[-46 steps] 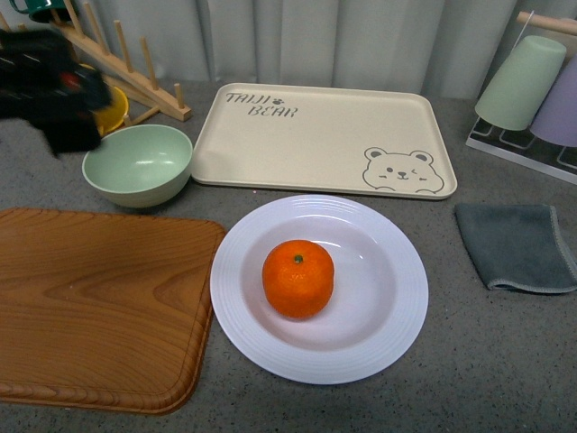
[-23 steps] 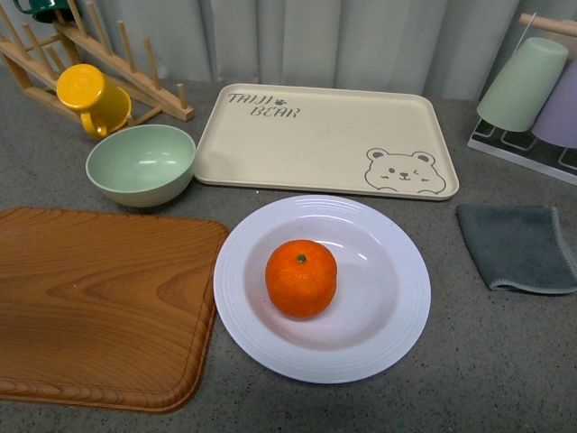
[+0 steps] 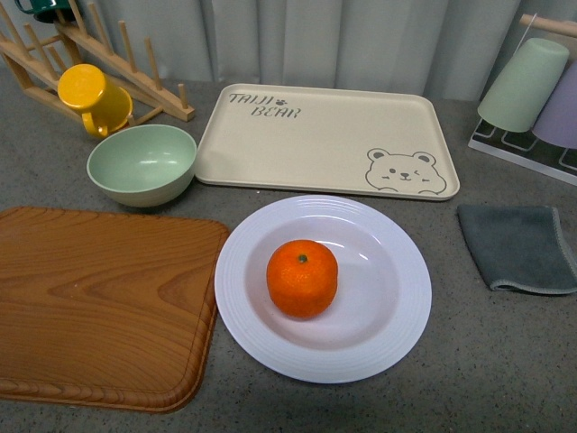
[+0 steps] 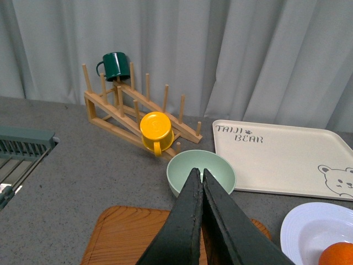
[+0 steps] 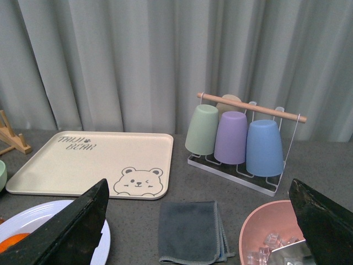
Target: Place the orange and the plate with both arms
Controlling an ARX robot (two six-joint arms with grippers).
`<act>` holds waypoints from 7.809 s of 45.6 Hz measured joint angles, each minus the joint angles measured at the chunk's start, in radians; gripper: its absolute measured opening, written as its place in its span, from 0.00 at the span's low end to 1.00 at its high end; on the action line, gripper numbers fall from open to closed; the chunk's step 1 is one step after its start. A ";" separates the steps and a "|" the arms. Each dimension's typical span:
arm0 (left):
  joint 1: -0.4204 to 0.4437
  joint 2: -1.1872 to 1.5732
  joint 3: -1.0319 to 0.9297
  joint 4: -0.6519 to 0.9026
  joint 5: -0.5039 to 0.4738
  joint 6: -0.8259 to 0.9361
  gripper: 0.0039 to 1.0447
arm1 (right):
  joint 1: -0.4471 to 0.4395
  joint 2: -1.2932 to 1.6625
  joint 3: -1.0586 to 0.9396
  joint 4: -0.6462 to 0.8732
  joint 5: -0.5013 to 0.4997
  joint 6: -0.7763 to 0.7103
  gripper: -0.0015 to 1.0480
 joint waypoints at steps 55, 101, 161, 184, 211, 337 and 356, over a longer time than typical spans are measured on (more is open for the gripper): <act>0.000 -0.649 0.000 -0.650 0.003 0.000 0.04 | 0.000 0.000 0.000 0.000 0.000 0.000 0.91; 0.000 -0.680 0.000 -0.663 0.002 0.002 0.94 | 0.000 0.000 0.000 0.000 0.000 0.000 0.91; 0.000 -0.680 0.000 -0.663 0.003 0.002 0.94 | 0.081 1.988 0.641 0.404 -0.526 0.534 0.91; 0.000 -0.680 0.000 -0.663 0.002 0.002 0.94 | 0.127 2.179 0.758 0.507 -0.644 0.721 0.91; 0.000 -0.680 0.000 -0.663 0.002 0.002 0.94 | 0.153 2.197 0.766 0.510 -0.645 0.735 0.44; 0.000 -0.680 0.000 -0.663 0.003 0.002 0.94 | 0.120 2.784 1.985 0.261 -0.695 0.974 0.35; 0.000 -0.680 0.000 -0.663 0.002 0.002 0.94 | 0.093 2.614 1.798 0.226 -0.643 0.809 0.91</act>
